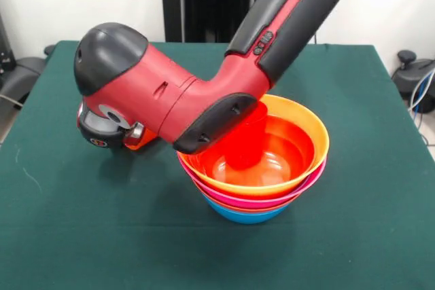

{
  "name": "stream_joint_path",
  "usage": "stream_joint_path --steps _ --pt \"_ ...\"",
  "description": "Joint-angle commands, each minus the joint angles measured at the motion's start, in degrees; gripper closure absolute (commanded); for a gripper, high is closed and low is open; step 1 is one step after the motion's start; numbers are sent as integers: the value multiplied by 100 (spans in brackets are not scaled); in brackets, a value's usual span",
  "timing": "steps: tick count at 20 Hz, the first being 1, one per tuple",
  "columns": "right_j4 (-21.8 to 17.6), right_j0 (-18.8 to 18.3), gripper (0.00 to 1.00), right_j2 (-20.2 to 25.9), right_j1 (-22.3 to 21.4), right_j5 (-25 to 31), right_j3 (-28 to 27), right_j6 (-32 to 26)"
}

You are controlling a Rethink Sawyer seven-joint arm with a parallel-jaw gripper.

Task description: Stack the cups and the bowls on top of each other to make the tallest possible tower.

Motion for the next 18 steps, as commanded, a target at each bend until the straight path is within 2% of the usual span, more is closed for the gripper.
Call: stream_joint_path --steps 1,4,6,8,9,10,13,17,18 --pt "1836 -5 100 1786 -418 1219 969 2538" --pt "2165 -94 100 2139 -706 1110 1307 2467" --pt "2200 -192 100 2294 -907 814 1554 2504" --pt "2358 -213 100 2336 -1009 965 1902 3365" --pt "2311 -146 100 2241 -897 1141 2096 4192" --pt "2317 -60 100 2231 -862 1259 2322 4724" --pt "2451 257 100 2407 -1074 1466 3108 5679" --pt "2302 914 100 2493 -1300 1676 4160 7159" --pt "2265 1032 100 2516 -1327 1689 4290 7318"
